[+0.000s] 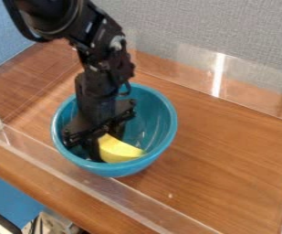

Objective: Remove the yellow object from the blue bowl and put it on the table

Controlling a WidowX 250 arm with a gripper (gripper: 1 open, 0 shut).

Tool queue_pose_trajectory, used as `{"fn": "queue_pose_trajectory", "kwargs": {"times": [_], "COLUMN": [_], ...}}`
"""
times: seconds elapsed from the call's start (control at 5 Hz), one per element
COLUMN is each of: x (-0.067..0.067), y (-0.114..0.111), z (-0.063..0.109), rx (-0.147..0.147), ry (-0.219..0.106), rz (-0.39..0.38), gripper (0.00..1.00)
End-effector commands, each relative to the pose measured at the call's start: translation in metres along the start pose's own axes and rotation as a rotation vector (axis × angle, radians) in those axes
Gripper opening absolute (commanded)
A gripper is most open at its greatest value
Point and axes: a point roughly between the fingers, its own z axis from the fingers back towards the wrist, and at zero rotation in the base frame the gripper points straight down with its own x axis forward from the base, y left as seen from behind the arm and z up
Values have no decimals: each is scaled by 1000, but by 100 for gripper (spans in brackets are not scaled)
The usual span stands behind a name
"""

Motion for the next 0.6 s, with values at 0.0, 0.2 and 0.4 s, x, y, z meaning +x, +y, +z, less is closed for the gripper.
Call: {"fn": "queue_pose_trajectory", "kwargs": {"times": [0.0, 0.2, 0.4], "x": [14, 15, 18], "y": [-7, -9, -11], "z": [20, 22, 18], "rx": [-64, -71, -74], "ry": [-22, -11, -7], "rz": [-35, -43, -51], "gripper": [0, 0, 0]}}
